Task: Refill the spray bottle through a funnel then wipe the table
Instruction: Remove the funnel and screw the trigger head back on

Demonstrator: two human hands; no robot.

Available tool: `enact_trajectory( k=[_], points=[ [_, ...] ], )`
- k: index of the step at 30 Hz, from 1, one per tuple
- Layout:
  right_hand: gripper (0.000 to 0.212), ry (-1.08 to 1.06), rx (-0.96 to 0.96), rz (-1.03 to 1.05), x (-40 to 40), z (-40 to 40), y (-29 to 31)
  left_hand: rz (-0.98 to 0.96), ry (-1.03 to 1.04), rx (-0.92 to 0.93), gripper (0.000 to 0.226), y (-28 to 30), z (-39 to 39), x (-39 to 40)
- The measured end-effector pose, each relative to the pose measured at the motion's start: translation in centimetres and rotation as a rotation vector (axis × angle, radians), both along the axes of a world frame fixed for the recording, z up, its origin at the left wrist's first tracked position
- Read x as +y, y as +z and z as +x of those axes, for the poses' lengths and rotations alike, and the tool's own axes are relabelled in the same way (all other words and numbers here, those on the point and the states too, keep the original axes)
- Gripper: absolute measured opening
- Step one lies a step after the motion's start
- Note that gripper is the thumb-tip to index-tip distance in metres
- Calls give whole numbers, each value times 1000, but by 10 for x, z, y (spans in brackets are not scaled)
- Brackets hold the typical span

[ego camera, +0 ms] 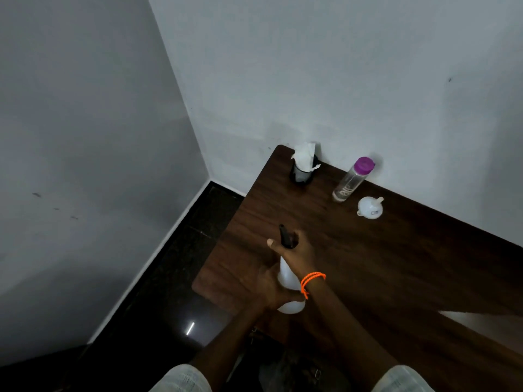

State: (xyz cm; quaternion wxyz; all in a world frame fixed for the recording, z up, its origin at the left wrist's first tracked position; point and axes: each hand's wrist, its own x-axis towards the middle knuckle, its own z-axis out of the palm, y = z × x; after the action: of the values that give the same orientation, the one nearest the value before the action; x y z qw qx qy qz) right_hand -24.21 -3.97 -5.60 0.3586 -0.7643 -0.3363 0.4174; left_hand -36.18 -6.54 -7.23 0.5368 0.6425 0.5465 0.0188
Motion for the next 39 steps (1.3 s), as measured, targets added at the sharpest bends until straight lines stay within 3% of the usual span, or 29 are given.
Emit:
enact_trajectory(
  k=[4, 10, 17, 21, 27, 35, 39],
  points=[
    [34, -11, 80, -53, 3, -9, -20, -105, 19, 17, 85, -17, -4, -8],
    [37, -35, 76, -100, 1, -16, -35, -169, -3, 47, 89, -28, -7, -12],
    [34, -20, -102, -130, -7, -15, -46, -217, -62, 97, 88, -37, -8, -13],
    [37, -80, -118, -181, -15, -11, -49, -248, -103, 101, 105, -34, -4, -16],
    [44, -229, -25, -144, -35, 6, -49, -225, -231, 98, 93, -37, 8, -20],
    [42, -381, -139, -107, -64, 38, -50, -182, -443, 135, 82, -40, 34, -26],
    [47, -457, -131, -170, -75, 51, -55, -172, -453, 91, 92, -25, 51, -30]
  ],
)
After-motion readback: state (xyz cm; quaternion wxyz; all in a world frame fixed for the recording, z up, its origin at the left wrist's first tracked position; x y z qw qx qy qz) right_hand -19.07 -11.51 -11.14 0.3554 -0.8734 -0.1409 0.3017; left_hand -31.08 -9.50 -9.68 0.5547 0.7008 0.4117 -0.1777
